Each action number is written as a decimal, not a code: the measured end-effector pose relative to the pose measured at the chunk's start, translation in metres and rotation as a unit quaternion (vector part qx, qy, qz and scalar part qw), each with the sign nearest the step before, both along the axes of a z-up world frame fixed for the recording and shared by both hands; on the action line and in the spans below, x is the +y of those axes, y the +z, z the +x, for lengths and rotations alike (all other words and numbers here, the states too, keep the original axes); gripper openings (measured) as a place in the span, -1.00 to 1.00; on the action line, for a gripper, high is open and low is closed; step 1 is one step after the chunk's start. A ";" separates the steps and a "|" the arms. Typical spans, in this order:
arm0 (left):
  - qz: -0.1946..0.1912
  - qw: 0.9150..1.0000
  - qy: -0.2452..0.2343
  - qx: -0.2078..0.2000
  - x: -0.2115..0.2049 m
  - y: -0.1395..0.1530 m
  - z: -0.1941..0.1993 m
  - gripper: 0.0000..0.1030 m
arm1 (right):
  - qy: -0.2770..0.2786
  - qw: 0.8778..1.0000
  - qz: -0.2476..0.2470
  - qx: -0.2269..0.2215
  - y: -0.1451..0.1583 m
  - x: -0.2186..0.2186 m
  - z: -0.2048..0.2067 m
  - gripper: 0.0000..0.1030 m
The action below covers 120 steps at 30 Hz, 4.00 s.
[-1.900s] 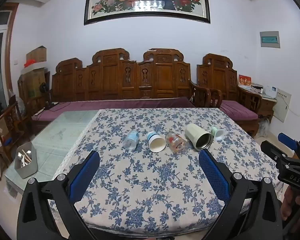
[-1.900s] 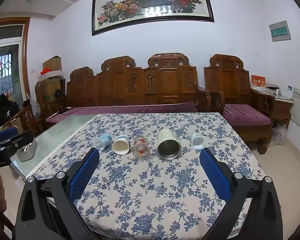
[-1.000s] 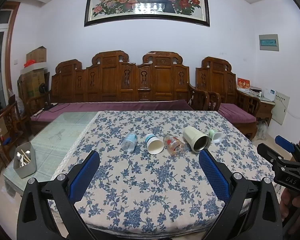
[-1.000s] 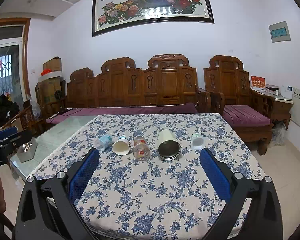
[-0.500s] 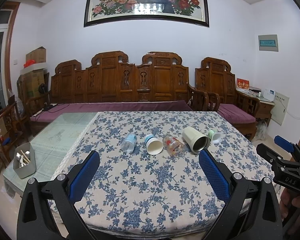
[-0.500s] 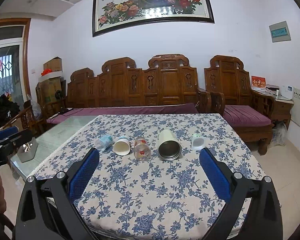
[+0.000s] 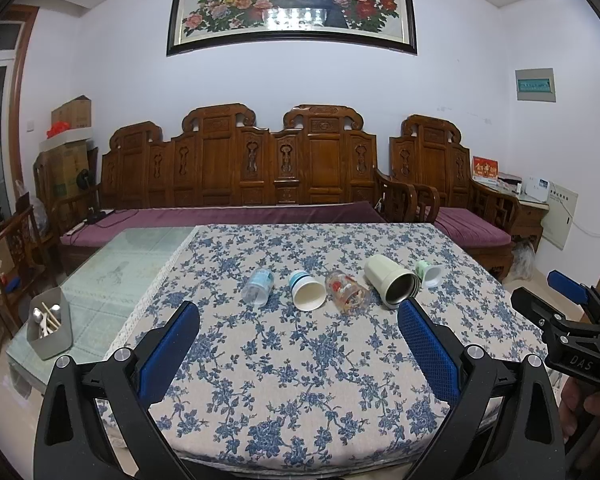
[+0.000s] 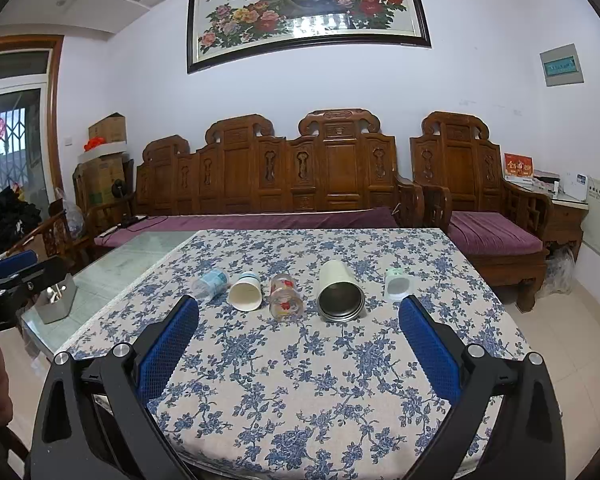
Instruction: Flip cup upside down
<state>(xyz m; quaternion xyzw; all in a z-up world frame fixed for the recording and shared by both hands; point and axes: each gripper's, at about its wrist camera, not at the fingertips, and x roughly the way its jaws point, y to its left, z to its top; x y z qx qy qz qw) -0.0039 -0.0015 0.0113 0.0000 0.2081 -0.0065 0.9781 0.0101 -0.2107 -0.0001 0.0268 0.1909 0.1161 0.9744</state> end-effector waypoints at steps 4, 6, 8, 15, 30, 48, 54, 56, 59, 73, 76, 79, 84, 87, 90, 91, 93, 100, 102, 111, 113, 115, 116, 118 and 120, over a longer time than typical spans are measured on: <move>0.001 1.000 -0.002 -0.001 0.001 0.000 0.001 0.85 | 0.000 1.000 0.000 0.000 0.000 0.000 0.000 0.96; 0.001 1.000 -0.002 -0.001 0.001 0.000 0.001 0.85 | 0.000 1.000 0.000 0.000 0.000 0.000 0.000 0.96; 0.001 1.000 -0.002 -0.002 0.001 0.000 0.000 0.85 | 0.000 1.000 0.000 0.000 0.000 0.000 0.000 0.96; 0.001 1.000 -0.001 -0.001 0.000 0.000 0.001 0.85 | 0.000 1.000 0.001 0.000 -0.001 0.000 0.001 0.96; 0.003 1.000 -0.003 0.000 -0.005 -0.001 0.000 0.85 | 0.004 1.000 0.000 0.001 0.003 0.009 -0.005 0.96; 0.011 0.994 -0.023 0.111 -0.001 -0.051 0.054 0.85 | 0.000 0.999 0.003 0.043 -0.026 -0.009 0.043 0.96; 0.014 0.983 -0.059 0.172 -0.008 -0.079 0.091 0.85 | -0.012 0.997 -0.011 0.074 -0.052 -0.018 0.087 0.96; 0.016 0.981 -0.064 0.183 -0.009 -0.087 0.101 0.85 | -0.017 0.996 -0.015 0.085 -0.063 -0.021 0.101 0.96; 0.025 0.976 -0.072 0.203 -0.011 -0.099 0.119 0.85 | -0.026 0.994 -0.018 0.102 -0.079 -0.026 0.122 0.96; 0.071 0.970 -0.104 0.210 -0.028 -0.125 0.202 0.85 | -0.054 0.984 -0.061 0.158 -0.114 -0.071 0.240 0.82; 0.051 0.970 -0.122 0.203 -0.033 -0.129 0.218 0.85 | -0.055 0.981 -0.071 0.170 -0.113 -0.079 0.274 0.75; 0.044 0.970 -0.136 0.199 -0.042 -0.135 0.233 0.85 | -0.055 0.978 -0.078 0.184 -0.111 -0.086 0.309 0.67; 0.022 0.969 -0.153 0.193 -0.051 -0.143 0.249 0.85 | -0.053 0.970 -0.096 0.219 -0.119 -0.090 0.366 0.55; 0.016 0.969 -0.157 0.193 -0.053 -0.149 0.253 0.85 | -0.057 0.963 -0.089 0.248 -0.130 -0.094 0.397 0.30; 0.011 0.967 -0.159 0.201 -0.053 -0.154 0.255 0.83 | -0.063 0.954 -0.086 0.279 -0.146 -0.096 0.424 0.30; 0.013 0.966 -0.162 0.201 -0.052 -0.155 0.254 0.82 | -0.062 0.951 -0.091 0.289 -0.151 -0.094 0.431 0.30; 0.010 0.966 -0.164 0.200 -0.050 -0.154 0.252 0.82 | -0.060 0.944 -0.095 0.310 -0.162 -0.090 0.442 0.30; 0.002 0.966 -0.164 0.198 -0.040 -0.152 0.249 0.82 | -0.058 0.918 -0.128 0.372 -0.186 -0.075 0.461 -0.05; 0.001 0.967 -0.163 0.198 -0.039 -0.152 0.247 0.82 | -0.057 0.916 -0.128 0.375 -0.186 -0.075 0.460 -0.05; 0.013 0.970 -0.156 0.184 -0.037 -0.133 0.220 0.82 | -0.035 0.933 -0.096 0.345 -0.146 -0.079 0.403 -0.06; 0.015 0.972 -0.151 0.180 -0.035 -0.127 0.212 0.82 | -0.022 0.937 -0.091 0.336 -0.136 -0.074 0.378 -0.06; 0.013 0.973 -0.146 0.176 -0.032 -0.121 0.201 0.82 | -0.004 0.941 -0.085 0.327 -0.127 -0.065 0.351 -0.06; 0.011 0.974 -0.144 0.175 -0.031 -0.119 0.197 0.82 | 0.002 0.943 -0.080 0.323 -0.124 -0.060 0.340 -0.06; 0.010 0.975 -0.138 0.173 -0.027 -0.115 0.185 0.82 | 0.019 0.946 -0.072 0.316 -0.118 -0.048 0.314 -0.05; 0.012 0.977 -0.131 0.170 -0.024 -0.112 0.173 0.82 | 0.035 0.947 -0.067 0.312 -0.116 -0.037 0.296 -0.05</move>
